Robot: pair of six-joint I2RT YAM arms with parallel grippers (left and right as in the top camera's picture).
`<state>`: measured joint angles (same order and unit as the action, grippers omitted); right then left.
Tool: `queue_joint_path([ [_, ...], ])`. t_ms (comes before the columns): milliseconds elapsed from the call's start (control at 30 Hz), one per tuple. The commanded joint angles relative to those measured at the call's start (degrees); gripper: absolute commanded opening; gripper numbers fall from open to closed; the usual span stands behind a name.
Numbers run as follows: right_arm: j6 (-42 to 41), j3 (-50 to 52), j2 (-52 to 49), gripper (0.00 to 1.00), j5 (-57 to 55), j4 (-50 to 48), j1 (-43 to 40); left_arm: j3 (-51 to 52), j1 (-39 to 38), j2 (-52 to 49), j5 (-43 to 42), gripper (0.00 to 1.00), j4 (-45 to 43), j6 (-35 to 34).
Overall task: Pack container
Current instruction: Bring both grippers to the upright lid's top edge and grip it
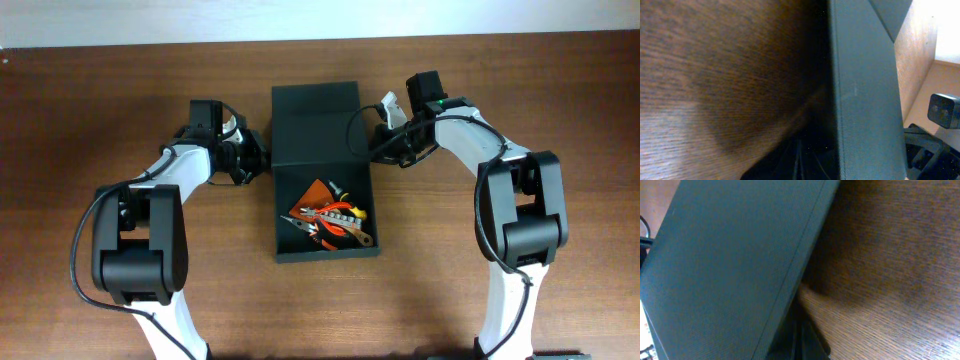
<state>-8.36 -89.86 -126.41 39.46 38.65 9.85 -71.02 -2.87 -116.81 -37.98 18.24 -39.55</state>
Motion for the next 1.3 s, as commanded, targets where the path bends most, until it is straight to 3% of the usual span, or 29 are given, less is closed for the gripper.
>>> queue_joint_path([
  [0, 4.17, -1.03, 0.07, 0.04, 2.34, -0.33, 1.03, -0.44, -0.39, -0.44, -2.43, 0.02, -0.94, 3.39],
  [133, 6.45, -1.07, 1.09, 0.04, 0.83, -0.35, 1.03, -0.55, -0.37, -0.44, -2.62, 0.02, -0.94, 6.88],
  [467, 6.43, -1.07, 1.18, 0.04, -4.83, -2.34, 1.03, -0.52, -0.35, -0.46, 2.45, 0.02, -3.37, 6.82],
  [1267, 3.19, -1.07, 1.16, 0.04, -8.22, -6.38, 1.03, -0.52, -0.37, -0.50, 7.17, 0.02, -8.11, 1.81],
])
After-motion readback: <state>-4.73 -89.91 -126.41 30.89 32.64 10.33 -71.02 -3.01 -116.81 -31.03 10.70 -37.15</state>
